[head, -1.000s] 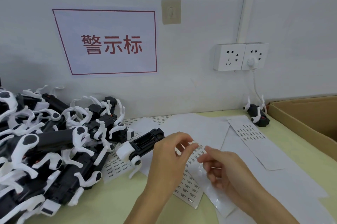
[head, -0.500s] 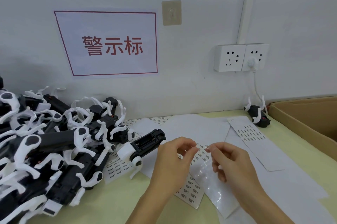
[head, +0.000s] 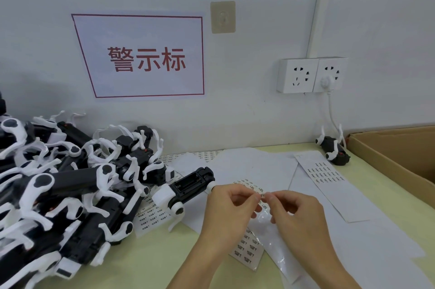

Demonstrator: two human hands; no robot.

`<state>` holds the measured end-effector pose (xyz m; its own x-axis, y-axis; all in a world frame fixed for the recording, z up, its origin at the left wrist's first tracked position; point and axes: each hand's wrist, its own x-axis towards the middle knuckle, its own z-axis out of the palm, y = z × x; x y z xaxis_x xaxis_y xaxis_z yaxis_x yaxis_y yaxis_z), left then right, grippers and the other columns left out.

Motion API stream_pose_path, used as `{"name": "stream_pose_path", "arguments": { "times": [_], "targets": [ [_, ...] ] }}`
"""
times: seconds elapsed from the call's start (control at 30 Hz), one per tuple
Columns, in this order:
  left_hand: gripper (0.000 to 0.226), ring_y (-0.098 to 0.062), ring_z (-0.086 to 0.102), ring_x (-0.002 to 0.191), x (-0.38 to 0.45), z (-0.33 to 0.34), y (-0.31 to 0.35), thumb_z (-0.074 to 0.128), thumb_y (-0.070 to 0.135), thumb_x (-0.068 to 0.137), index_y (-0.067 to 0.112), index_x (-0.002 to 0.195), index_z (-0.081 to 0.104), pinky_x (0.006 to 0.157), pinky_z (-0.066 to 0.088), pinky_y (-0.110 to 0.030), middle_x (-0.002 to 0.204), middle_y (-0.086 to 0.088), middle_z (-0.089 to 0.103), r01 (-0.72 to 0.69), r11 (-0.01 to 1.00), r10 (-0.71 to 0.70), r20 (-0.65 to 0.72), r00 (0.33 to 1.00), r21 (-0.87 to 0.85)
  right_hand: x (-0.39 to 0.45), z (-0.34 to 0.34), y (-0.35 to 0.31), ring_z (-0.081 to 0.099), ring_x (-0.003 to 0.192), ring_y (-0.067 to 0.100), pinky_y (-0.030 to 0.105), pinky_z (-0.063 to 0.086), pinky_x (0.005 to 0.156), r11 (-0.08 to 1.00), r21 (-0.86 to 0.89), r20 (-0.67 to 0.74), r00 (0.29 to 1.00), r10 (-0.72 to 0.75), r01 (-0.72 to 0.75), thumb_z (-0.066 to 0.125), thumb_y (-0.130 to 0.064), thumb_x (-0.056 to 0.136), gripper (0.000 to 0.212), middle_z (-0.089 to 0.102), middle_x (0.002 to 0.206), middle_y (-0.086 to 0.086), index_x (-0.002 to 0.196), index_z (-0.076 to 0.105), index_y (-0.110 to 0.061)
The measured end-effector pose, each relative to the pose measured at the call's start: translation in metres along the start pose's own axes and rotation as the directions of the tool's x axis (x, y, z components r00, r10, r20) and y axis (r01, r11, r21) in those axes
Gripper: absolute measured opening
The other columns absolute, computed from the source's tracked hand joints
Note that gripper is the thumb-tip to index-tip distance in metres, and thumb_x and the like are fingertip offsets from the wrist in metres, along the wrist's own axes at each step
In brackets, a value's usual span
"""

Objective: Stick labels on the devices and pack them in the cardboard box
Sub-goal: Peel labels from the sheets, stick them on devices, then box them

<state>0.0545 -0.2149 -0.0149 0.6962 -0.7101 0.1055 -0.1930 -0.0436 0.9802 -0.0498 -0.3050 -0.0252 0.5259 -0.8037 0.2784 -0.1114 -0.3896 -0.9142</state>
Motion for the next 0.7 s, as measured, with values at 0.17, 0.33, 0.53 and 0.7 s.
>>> {"name": "stream_pose_path", "arguments": {
  "times": [0.17,0.33,0.53,0.7],
  "targets": [
    [0.014,-0.006,0.068,0.062,0.001,0.001,-0.001,0.07,0.016,0.091,0.021,0.078,0.076,0.056,0.046,-0.012,0.07,0.003,0.075,0.003,1.0,-0.003,-0.037,0.999,0.0,0.003,-0.002,0.002,0.065,0.059,0.005,0.01,0.045,0.055,0.996,0.074,-0.025,0.998,0.057,-0.055,0.07,-0.018,0.091,0.015,0.07,0.063,-0.01,0.078,0.076,-0.025],
    [0.014,-0.006,0.069,0.063,0.001,0.003,-0.001,0.07,0.018,0.091,0.022,0.079,0.077,0.057,0.047,-0.011,0.071,0.004,0.075,-0.016,0.999,0.016,0.027,1.0,0.029,0.003,-0.003,0.002,0.065,0.055,0.008,0.013,0.045,0.051,0.989,0.128,0.061,0.996,0.07,-0.077,0.07,-0.013,0.09,0.017,0.07,0.062,-0.001,0.075,0.075,-0.019],
    [0.004,0.003,0.062,0.081,0.01,-0.015,-0.003,0.072,0.03,0.09,0.034,0.091,0.072,0.07,0.048,-0.01,0.08,0.014,0.071,-0.127,0.944,0.168,-0.113,0.979,0.304,0.005,-0.002,0.007,0.061,0.051,0.003,0.007,0.042,0.05,0.993,0.102,-0.026,0.998,0.061,-0.058,0.069,-0.015,0.091,0.016,0.068,0.059,-0.004,0.076,0.071,-0.02],
    [0.045,-0.009,0.041,0.122,0.02,-0.06,-0.008,0.065,0.038,0.091,0.028,0.133,0.055,0.1,0.033,-0.022,0.127,0.011,0.057,-0.103,0.552,0.38,-0.139,0.914,0.828,0.006,-0.001,0.01,0.062,0.052,0.004,0.007,0.042,0.051,0.994,0.093,-0.025,0.998,0.056,-0.054,0.068,-0.014,0.092,0.017,0.068,0.06,-0.005,0.077,0.071,-0.02]
  ]
}}
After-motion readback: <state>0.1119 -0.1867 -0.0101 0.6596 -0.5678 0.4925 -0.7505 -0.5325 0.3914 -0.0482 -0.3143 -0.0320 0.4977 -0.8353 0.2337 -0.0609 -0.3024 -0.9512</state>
